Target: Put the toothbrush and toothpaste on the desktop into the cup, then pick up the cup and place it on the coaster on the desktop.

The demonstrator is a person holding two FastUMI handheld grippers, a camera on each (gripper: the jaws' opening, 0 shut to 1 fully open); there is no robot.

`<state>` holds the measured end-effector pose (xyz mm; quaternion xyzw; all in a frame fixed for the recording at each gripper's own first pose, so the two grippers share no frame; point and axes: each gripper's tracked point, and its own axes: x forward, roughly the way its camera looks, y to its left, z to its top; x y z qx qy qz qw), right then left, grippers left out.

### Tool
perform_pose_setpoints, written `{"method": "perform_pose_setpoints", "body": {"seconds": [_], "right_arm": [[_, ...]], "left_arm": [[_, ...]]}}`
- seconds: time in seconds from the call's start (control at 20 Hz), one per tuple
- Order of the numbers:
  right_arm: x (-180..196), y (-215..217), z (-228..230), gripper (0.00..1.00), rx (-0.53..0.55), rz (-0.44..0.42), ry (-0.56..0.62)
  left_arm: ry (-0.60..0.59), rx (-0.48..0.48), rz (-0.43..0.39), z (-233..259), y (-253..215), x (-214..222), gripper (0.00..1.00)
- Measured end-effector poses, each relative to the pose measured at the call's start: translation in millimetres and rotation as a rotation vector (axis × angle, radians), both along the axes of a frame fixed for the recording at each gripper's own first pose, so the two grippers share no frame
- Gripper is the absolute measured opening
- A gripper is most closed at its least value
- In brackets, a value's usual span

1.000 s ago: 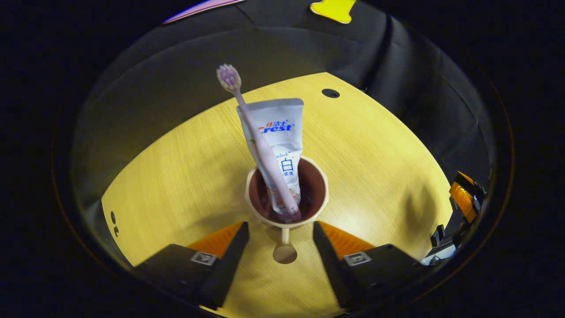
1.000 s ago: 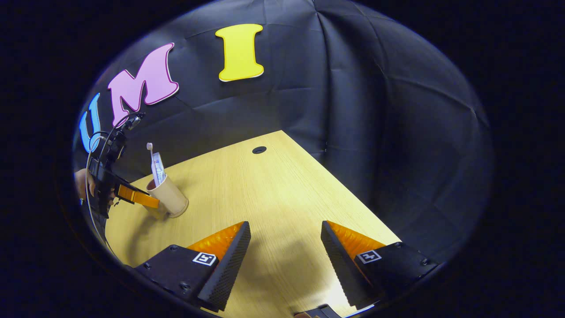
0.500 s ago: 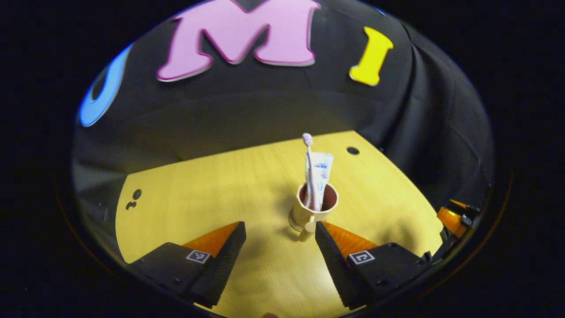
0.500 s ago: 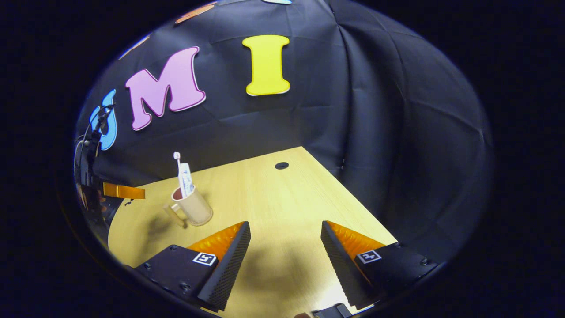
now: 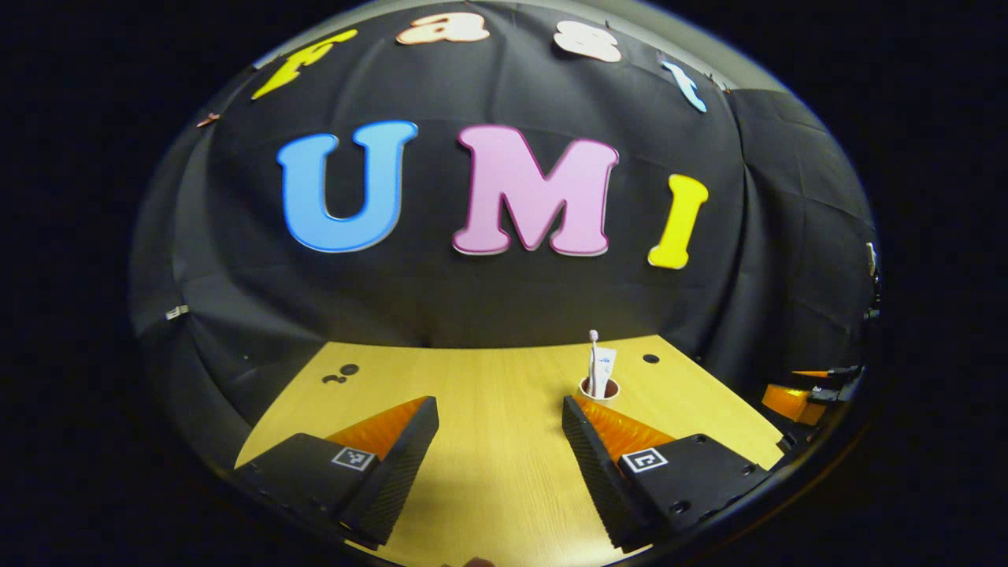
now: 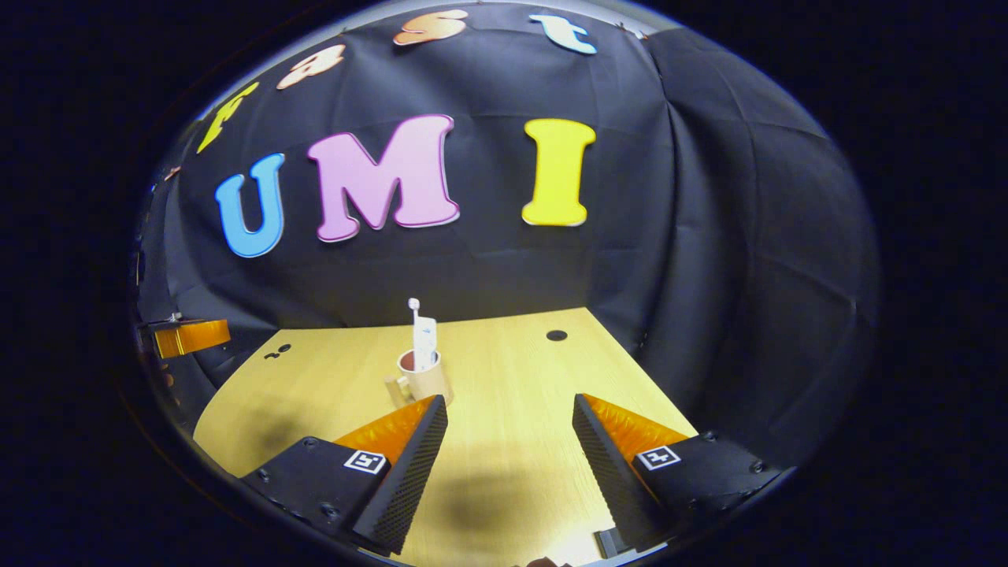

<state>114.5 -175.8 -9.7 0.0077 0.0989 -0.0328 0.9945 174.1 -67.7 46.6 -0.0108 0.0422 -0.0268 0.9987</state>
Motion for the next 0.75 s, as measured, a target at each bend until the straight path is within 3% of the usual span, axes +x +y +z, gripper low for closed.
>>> {"method": "perform_pose_setpoints", "body": {"seconds": [0.1, 0.3, 0.5, 0.75], "right_arm": [[-24.2, 42.7, 12.4, 0.98, 0.005, 0.036, -0.058], [-71.2, 85.5, 27.8, 0.98, 0.011, 0.067, -0.155], [-102.2, 116.8, 20.7, 0.98, -0.006, 0.103, -0.167], [-117.2, 121.9, 18.3, 0.99, -0.025, 0.098, -0.157]], "left_arm": [[-0.059, -0.021, 0.057, 4.0, 22.1, -31.8, 0.98], [-0.218, -0.05, 0.162, 16.9, 55.7, -115.4, 0.97], [-0.229, -0.067, 0.14, 1.3, 55.6, -159.2, 0.97], [-0.204, -0.089, 0.106, -8.4, 62.8, -175.4, 0.97]]}}
